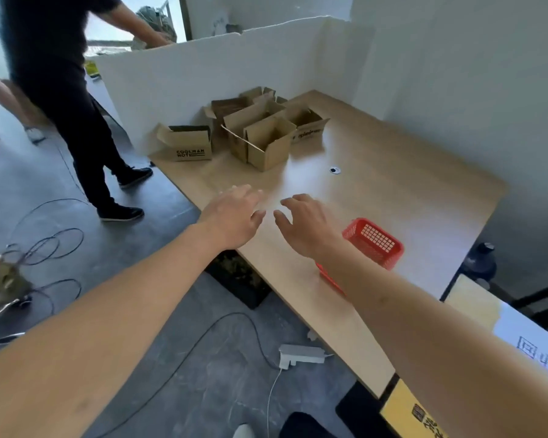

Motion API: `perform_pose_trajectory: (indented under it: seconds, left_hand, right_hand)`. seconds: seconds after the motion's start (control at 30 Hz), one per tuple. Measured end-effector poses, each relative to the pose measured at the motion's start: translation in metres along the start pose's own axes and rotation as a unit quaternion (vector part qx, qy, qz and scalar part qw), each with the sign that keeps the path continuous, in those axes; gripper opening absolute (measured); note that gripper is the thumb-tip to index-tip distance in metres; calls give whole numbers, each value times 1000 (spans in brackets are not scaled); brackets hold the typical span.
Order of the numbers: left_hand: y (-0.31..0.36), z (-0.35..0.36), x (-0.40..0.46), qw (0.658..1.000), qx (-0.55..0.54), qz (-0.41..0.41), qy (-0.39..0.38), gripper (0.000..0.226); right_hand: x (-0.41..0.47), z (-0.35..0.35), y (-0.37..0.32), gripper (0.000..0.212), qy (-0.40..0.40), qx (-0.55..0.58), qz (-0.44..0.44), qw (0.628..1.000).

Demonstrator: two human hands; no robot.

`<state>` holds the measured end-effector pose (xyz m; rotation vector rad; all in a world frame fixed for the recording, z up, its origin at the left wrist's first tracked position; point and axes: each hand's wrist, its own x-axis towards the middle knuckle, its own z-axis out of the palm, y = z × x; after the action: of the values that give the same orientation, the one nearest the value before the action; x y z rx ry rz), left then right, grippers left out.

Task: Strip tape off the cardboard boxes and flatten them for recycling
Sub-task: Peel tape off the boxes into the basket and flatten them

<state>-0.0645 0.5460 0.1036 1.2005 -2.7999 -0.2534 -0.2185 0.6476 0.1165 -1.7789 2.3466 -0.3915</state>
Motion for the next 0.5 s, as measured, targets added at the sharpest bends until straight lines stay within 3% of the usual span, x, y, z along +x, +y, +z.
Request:
perform_pose_trajectory:
  seconds: [0.5]
  left_hand:
    - [-267,-3,184,996,-23,-87,-21,56]
  right_hand:
    - [304,99,-115,47,-52,4,-43,998]
